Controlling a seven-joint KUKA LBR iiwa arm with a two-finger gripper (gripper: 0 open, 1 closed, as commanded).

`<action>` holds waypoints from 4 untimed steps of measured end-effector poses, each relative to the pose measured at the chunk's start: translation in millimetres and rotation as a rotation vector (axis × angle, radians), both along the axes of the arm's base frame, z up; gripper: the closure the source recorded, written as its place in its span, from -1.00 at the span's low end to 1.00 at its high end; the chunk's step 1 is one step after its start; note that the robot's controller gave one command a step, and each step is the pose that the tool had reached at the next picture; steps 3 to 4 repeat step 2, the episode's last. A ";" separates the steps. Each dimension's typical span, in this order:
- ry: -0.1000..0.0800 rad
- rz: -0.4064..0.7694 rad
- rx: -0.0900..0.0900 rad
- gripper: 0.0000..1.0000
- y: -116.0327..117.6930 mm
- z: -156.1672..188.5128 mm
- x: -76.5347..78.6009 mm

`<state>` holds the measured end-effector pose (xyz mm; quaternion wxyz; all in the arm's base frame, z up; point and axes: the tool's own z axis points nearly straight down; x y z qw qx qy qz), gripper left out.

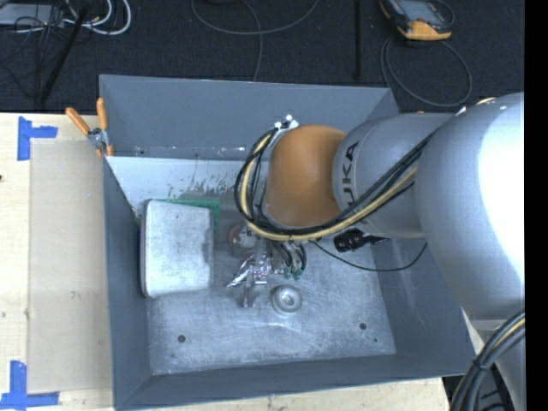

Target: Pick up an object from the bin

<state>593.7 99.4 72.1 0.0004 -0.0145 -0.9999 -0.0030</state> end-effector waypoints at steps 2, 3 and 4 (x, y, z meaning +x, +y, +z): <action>-0.010 0.104 -0.005 1.00 3.7 153.3 -6.6; -0.010 0.104 -0.005 1.00 3.7 153.3 -6.6; -0.010 0.104 -0.005 1.00 3.7 153.3 -6.6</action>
Offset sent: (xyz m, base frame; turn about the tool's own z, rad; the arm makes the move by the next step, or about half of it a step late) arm 0.0000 0.0000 0.0000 0.0000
